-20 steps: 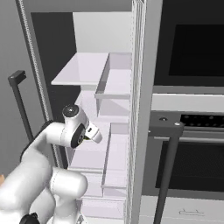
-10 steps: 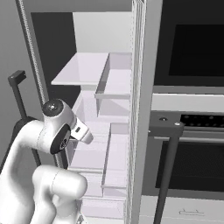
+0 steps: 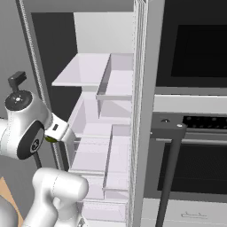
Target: Place one lime and one steak in each tupperware on the nearby counter, to pack two identical lunches.
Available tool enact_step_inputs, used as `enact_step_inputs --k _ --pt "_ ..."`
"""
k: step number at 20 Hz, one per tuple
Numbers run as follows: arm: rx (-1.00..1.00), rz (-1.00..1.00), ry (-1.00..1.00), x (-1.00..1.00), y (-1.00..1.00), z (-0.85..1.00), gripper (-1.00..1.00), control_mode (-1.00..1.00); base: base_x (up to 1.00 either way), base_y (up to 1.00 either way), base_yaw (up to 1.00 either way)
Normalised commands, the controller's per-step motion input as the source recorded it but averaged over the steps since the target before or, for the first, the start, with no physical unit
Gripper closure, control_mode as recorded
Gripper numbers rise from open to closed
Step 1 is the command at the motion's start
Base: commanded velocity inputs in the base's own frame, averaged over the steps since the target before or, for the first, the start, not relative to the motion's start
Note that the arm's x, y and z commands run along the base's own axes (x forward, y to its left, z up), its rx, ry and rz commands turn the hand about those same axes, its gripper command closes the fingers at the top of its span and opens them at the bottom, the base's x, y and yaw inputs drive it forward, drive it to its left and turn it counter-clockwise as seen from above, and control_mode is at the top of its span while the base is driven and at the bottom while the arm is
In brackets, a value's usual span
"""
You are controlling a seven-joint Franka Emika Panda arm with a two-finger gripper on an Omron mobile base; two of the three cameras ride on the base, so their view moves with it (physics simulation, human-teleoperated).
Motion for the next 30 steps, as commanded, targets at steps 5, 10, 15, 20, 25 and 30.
enact_step_inputs --k 5,10,15,20,25,30 --pt "-0.16 0.1 -0.04 -1.0 0.18 -0.04 1.0 -1.0 0.0 0.0 0.0" --pt "-0.03 0.02 -0.03 -0.4 0.0 -0.01 1.0 1.0 -0.6 0.0 0.01" --pt "0.0 0.0 0.0 0.0 0.0 0.0 1.0 1.0 -1.0 -0.33 -0.05" --pt "0.0 0.0 0.0 0.0 0.0 0.0 1.0 1.0 -0.52 -0.96 -0.33" --pt "0.0 0.0 0.0 0.0 0.0 0.0 1.0 1.0 -0.02 -1.0 -0.4" --pt "0.0 0.0 0.0 0.0 0.0 0.0 1.0 1.0 0.18 -1.0 -0.4"
